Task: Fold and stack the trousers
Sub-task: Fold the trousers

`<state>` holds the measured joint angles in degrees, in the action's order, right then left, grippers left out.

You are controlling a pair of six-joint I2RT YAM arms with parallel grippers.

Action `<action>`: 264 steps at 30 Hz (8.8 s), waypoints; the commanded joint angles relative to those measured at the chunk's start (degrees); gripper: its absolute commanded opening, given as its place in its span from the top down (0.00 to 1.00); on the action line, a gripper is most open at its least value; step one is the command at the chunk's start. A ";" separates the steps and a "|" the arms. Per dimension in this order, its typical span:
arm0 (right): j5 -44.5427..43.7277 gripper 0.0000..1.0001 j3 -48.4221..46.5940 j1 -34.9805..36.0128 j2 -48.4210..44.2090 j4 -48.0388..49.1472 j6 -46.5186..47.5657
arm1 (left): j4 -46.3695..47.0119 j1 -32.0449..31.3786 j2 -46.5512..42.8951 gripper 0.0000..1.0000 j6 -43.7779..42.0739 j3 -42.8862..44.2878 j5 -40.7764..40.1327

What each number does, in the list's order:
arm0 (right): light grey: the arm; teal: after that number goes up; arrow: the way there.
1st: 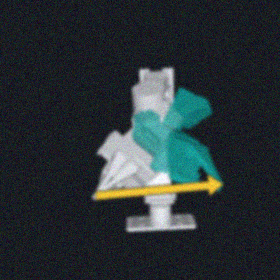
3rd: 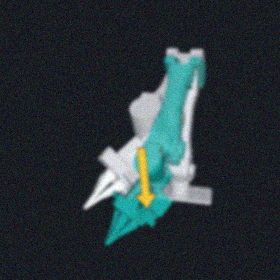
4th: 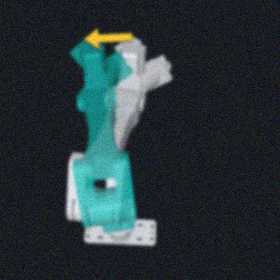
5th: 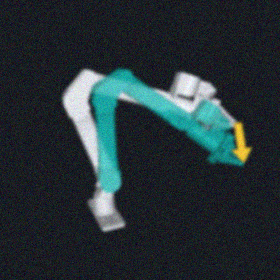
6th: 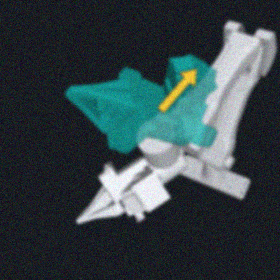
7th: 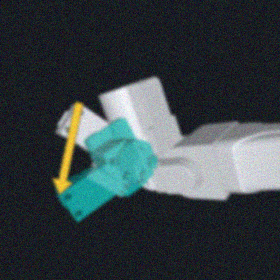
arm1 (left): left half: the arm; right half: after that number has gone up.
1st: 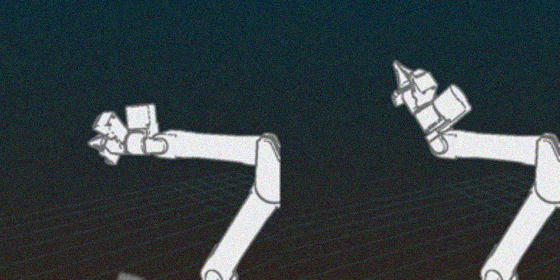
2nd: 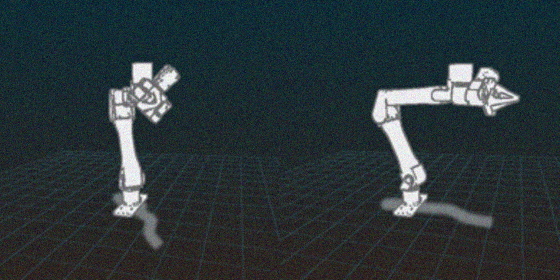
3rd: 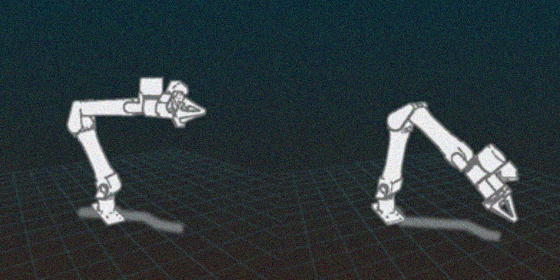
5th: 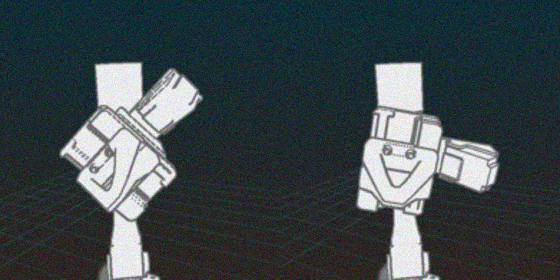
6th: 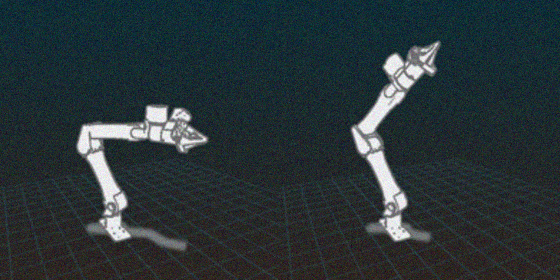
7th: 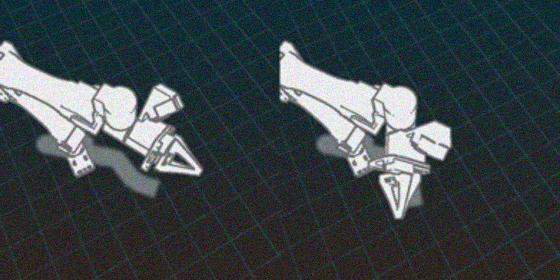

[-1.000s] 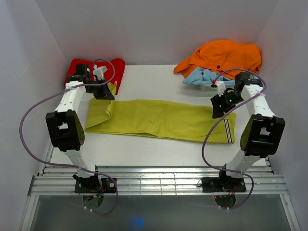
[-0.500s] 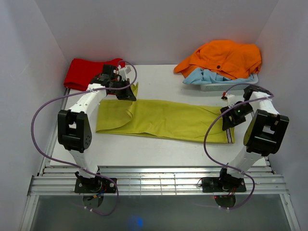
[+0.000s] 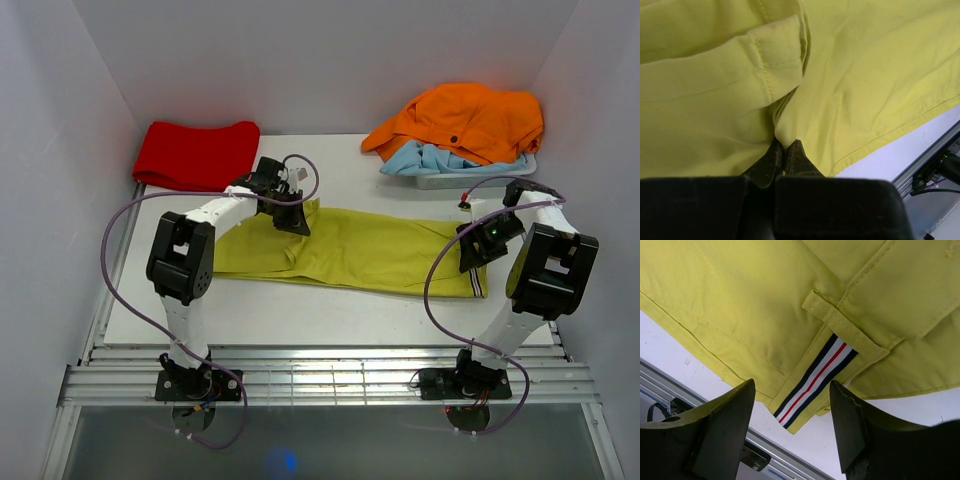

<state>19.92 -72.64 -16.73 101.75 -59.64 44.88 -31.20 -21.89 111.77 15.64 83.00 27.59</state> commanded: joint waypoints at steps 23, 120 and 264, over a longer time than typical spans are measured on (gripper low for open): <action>6.09 0.35 -6.54 1.00 -2.70 -2.59 -0.68 | -5.09 6.72 -19.12 0.14 -11.25 -10.03 6.93; 22.97 0.92 5.23 49.78 10.93 61.31 -71.26 | -4.84 52.21 -3.75 0.02 -25.04 -23.41 21.98; 27.54 0.92 16.56 11.55 3.36 41.70 -46.64 | 16.07 -6.31 -5.18 1.00 29.17 6.20 18.55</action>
<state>44.38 -57.25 -6.15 106.54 -19.31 0.01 -23.11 -26.15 105.21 38.76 86.06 45.78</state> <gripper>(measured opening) 0.116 0.032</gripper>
